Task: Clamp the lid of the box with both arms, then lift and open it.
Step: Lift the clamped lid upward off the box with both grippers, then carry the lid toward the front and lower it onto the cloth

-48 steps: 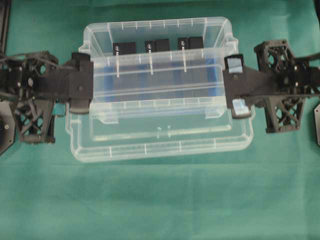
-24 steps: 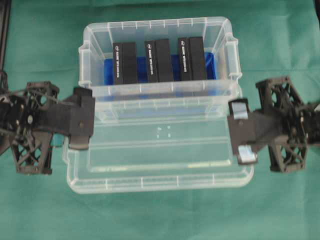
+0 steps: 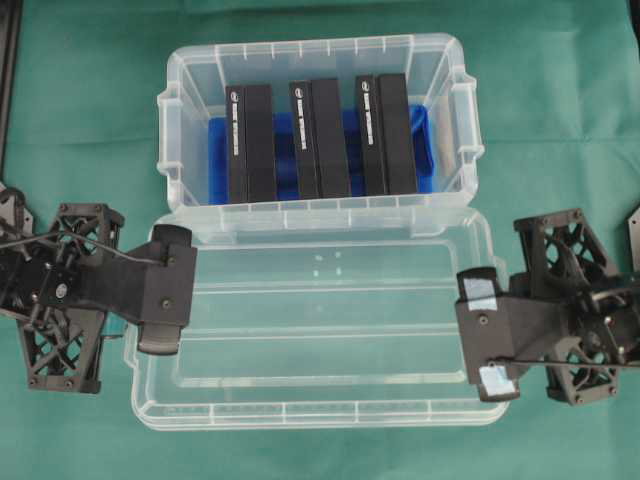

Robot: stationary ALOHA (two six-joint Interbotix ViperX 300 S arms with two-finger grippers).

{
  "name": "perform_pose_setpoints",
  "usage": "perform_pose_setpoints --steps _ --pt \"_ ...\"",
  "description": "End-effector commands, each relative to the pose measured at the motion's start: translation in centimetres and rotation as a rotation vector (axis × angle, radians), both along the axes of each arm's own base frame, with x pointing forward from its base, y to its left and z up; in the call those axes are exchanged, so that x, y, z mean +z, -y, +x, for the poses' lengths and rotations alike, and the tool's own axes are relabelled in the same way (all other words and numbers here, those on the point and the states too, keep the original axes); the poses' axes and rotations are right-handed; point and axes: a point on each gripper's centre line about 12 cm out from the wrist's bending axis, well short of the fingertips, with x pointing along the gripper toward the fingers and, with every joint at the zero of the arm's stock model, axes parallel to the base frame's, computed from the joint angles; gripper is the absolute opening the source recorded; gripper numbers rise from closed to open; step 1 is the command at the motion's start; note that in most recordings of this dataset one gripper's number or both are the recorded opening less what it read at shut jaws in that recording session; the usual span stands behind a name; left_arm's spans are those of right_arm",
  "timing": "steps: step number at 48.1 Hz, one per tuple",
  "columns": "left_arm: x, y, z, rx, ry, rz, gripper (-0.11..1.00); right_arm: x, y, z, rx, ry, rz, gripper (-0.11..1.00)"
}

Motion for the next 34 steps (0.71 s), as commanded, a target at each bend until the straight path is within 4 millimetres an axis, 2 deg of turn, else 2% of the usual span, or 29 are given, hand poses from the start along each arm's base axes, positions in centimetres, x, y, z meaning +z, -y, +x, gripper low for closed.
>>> perform_pose_setpoints --steps 1,17,34 --pt "2.3 -0.1 1.2 0.011 0.088 -0.010 0.01 2.3 -0.2 1.1 -0.007 0.088 0.016 0.01" --pt "1.5 0.8 1.0 -0.001 0.078 -0.015 0.01 1.8 -0.4 1.0 -0.005 0.077 0.014 0.01" --pt "-0.3 2.1 1.7 -0.034 0.080 -0.019 0.01 -0.2 -1.3 1.2 -0.002 0.066 0.024 0.01"
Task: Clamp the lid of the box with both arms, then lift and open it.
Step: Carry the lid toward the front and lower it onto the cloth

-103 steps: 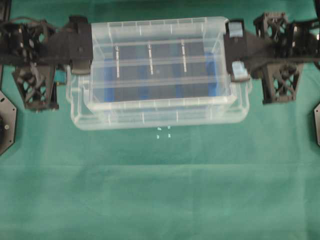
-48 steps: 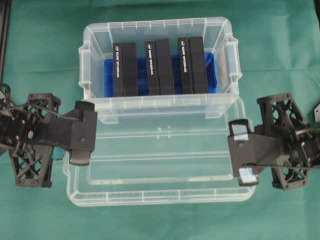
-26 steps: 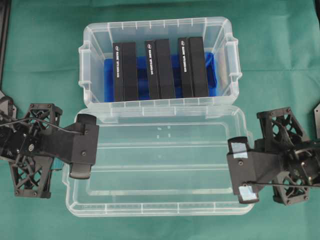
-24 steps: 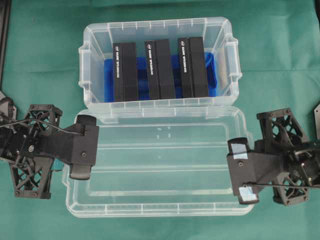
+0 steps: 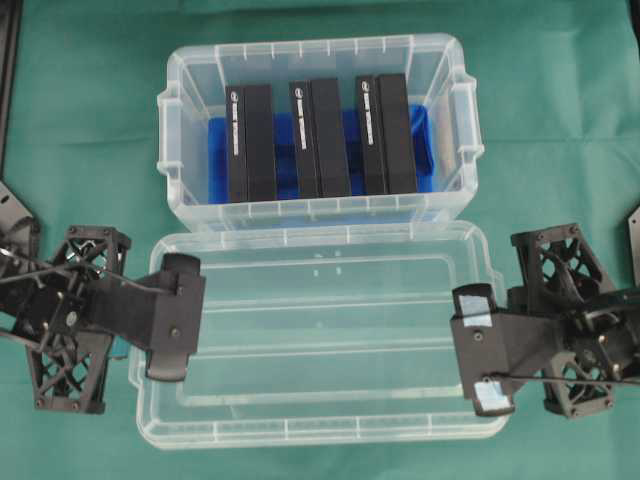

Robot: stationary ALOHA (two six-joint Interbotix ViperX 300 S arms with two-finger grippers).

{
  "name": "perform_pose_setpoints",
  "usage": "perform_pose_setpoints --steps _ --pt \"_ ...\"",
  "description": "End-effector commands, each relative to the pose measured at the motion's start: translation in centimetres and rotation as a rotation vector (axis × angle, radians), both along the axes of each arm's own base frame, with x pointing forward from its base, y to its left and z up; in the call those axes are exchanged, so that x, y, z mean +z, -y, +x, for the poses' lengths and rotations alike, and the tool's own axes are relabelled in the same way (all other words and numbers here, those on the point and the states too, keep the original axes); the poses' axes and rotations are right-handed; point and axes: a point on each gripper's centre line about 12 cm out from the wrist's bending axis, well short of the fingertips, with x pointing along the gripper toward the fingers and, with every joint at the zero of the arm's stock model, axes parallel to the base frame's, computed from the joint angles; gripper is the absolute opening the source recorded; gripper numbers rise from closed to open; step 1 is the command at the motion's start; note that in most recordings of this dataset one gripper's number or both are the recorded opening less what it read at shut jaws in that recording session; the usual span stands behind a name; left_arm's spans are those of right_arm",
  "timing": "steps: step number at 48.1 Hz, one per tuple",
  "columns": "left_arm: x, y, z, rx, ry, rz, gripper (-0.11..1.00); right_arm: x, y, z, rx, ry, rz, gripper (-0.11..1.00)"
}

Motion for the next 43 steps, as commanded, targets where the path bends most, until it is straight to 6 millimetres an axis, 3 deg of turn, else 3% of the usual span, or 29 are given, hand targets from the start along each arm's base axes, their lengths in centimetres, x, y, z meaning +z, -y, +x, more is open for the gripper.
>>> perform_pose_setpoints --steps 1,13,31,43 --pt "1.1 0.2 1.3 -0.005 0.101 -0.018 0.01 0.6 -0.2 1.0 0.001 0.078 0.019 0.01" --pt "-0.7 0.8 1.5 0.012 0.110 -0.036 0.01 -1.9 -0.8 0.8 -0.021 0.087 0.052 0.01" --pt "-6.5 0.7 0.6 0.071 0.143 -0.089 0.01 -5.3 -0.8 0.2 -0.017 0.115 0.099 0.01" --pt "-9.4 1.1 1.3 0.072 0.134 -0.090 0.01 -9.7 -1.0 0.3 -0.031 0.135 0.159 0.01"
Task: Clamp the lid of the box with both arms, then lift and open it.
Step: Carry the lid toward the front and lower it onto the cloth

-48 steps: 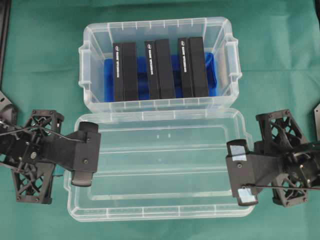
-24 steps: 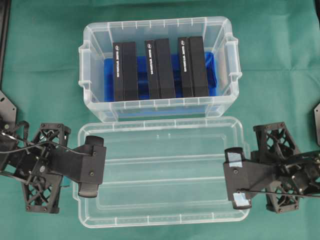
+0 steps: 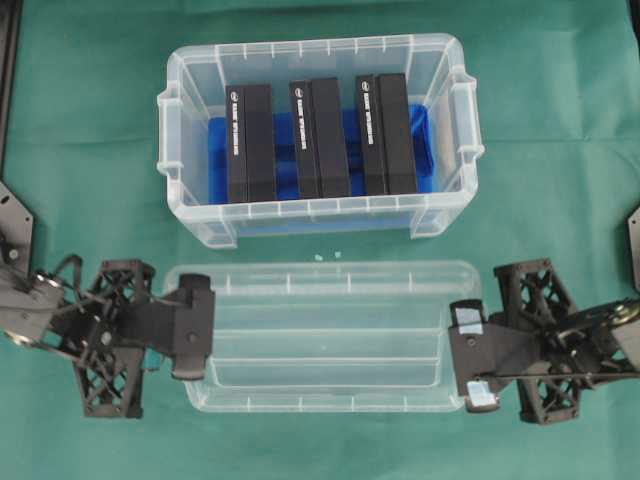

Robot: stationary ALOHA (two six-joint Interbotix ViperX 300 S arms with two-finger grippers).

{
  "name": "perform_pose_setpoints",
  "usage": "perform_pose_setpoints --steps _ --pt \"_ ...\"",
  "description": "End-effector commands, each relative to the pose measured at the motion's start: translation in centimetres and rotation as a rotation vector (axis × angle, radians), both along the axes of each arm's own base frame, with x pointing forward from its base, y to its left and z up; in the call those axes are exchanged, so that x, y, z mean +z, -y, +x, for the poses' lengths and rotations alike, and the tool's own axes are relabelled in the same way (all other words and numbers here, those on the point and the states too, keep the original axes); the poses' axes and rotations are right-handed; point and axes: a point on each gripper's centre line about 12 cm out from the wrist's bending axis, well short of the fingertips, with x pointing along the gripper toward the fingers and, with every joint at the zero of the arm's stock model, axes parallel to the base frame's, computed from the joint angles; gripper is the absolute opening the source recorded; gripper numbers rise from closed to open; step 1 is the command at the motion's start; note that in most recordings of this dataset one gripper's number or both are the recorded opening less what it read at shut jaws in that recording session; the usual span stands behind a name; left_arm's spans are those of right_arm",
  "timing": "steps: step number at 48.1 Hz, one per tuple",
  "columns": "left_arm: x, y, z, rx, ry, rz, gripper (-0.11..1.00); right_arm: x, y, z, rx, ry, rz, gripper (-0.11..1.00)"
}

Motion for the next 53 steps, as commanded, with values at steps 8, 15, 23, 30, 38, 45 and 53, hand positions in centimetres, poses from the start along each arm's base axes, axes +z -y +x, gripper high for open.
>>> perform_pose_setpoints --steps 8,15,23,30,38,45,53 --pt "-0.2 0.5 2.0 0.002 0.082 -0.027 0.01 -1.3 -0.2 1.3 -0.015 0.082 0.068 0.01" --pt "-0.4 0.6 2.3 0.002 0.093 -0.033 0.01 -2.0 0.3 1.3 -0.024 0.079 0.071 0.01" --pt "-1.0 0.7 2.3 0.011 0.089 -0.038 0.01 -2.9 0.9 1.4 -0.041 0.069 0.070 0.01" --pt "-1.5 0.6 2.2 0.019 0.076 -0.036 0.01 -3.5 1.1 1.5 -0.044 0.069 0.075 0.01" --pt "-1.7 0.5 2.0 0.019 0.069 -0.034 0.01 -3.7 1.0 1.6 -0.041 0.075 0.081 0.01" --pt "-1.6 0.5 1.9 0.018 0.066 -0.032 0.01 -3.7 1.0 1.5 -0.046 0.069 0.080 0.01" --pt "-1.6 0.4 1.7 0.019 0.062 -0.032 0.01 -3.7 1.3 1.0 -0.059 0.035 0.063 0.01"
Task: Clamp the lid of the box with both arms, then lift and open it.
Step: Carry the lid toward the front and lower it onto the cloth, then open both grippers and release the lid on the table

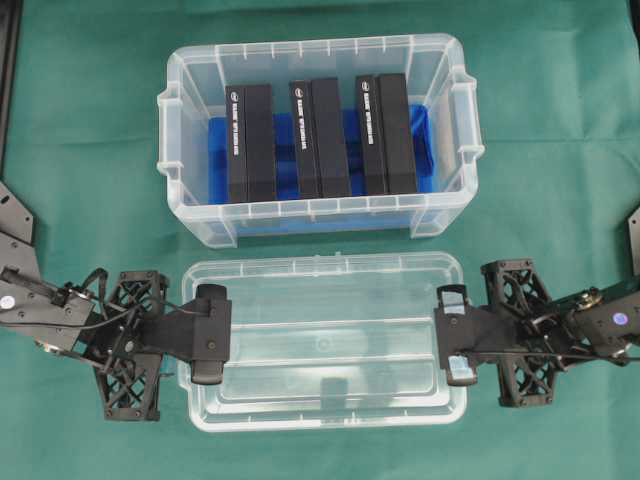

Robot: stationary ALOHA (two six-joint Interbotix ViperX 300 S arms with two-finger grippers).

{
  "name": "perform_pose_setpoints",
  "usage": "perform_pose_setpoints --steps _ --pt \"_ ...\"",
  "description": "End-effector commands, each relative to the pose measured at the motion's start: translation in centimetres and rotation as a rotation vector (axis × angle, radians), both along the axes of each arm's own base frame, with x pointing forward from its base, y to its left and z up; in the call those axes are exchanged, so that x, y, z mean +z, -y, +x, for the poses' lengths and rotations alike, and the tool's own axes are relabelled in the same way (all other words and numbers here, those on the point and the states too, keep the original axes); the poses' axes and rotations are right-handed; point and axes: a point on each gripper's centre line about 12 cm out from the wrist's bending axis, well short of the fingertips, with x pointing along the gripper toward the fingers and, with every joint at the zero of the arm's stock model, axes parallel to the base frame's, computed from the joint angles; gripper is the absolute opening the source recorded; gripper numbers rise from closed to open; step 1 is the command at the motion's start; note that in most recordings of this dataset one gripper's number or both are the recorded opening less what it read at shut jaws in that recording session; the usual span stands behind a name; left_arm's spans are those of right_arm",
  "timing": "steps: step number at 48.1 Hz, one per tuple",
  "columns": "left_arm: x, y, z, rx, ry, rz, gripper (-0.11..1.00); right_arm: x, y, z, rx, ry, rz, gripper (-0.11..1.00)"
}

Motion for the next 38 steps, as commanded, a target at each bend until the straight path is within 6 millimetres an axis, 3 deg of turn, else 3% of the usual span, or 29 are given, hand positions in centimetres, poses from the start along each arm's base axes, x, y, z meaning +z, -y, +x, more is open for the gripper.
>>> perform_pose_setpoints --steps 1,27,38 --pt "1.4 0.0 0.9 0.009 0.072 -0.026 0.01 1.3 0.1 0.5 -0.008 0.035 0.011 0.01" --pt "1.0 -0.8 -3.4 0.093 0.038 -0.069 0.01 1.5 0.7 -4.3 -0.098 0.018 0.072 0.01" --pt "1.2 -1.1 -4.4 0.132 0.040 -0.092 0.01 1.7 0.8 -4.5 -0.102 0.029 0.078 0.01"
